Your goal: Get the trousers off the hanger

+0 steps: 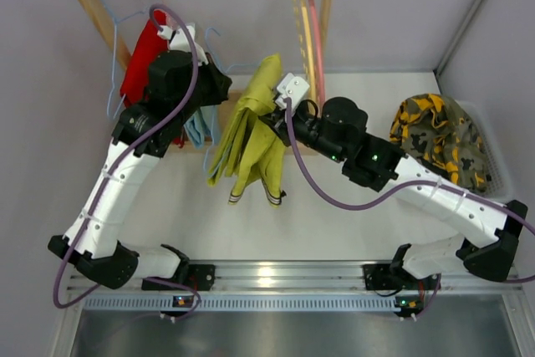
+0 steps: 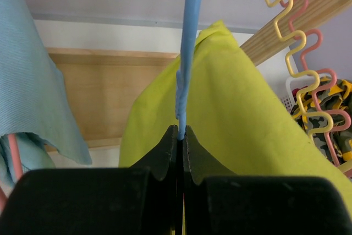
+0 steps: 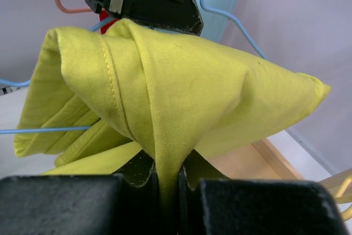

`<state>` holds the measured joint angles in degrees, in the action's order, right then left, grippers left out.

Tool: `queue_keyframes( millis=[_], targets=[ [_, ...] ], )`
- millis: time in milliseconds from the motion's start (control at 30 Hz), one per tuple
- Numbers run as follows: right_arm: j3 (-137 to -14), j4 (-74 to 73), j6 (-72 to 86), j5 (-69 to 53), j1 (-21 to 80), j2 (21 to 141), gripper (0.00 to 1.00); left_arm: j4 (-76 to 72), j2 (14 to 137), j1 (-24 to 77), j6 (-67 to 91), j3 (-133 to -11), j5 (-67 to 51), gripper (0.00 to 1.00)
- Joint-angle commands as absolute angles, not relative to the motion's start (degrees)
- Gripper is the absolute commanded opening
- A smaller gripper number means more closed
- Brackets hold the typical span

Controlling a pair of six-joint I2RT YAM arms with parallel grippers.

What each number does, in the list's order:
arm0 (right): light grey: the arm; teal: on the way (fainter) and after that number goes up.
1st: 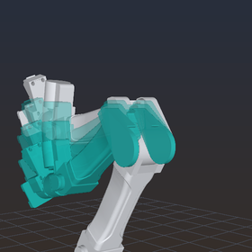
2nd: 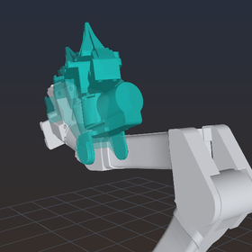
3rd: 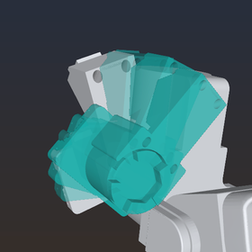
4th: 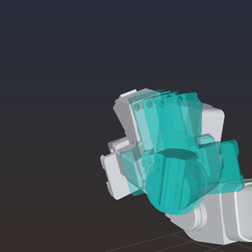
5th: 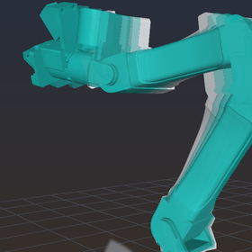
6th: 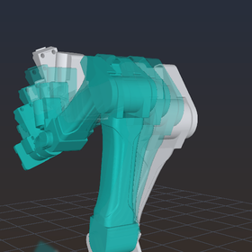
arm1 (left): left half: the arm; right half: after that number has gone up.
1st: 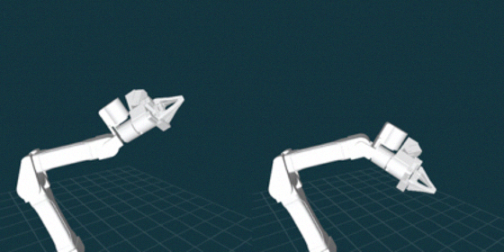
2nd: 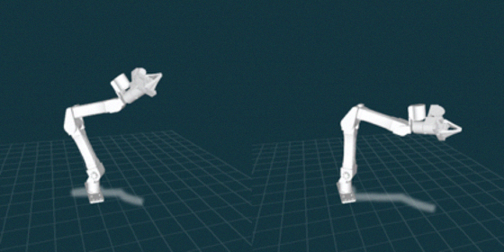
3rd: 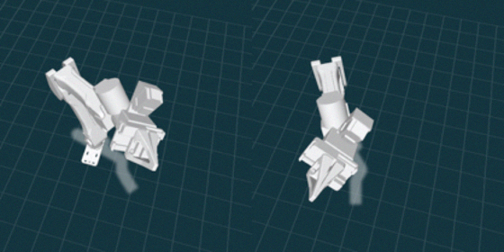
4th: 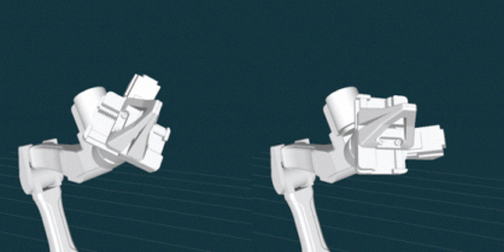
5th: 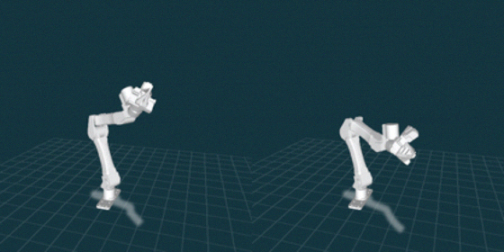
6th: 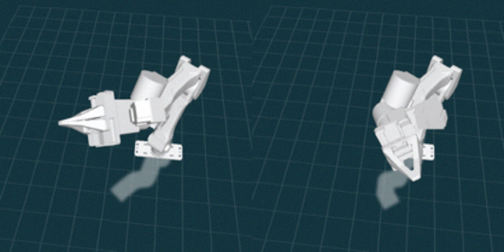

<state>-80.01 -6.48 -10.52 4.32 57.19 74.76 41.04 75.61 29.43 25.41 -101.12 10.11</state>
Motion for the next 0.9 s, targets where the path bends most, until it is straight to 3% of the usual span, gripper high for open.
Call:
queue_keyframes(
  millis=[0,867],
  targets=[
    [-85.6,3.2,-11.6,3.7,56.6,70.1,0.00,37.7,73.9,29.4,24.4,-100.0,10.8,0.00],
    [-99.8,-1.7,-11.8,1.9,56.6,65.8,0.00,37.7,68.7,29.5,21.4,-87.6,9.1,0.00]
  ],
)
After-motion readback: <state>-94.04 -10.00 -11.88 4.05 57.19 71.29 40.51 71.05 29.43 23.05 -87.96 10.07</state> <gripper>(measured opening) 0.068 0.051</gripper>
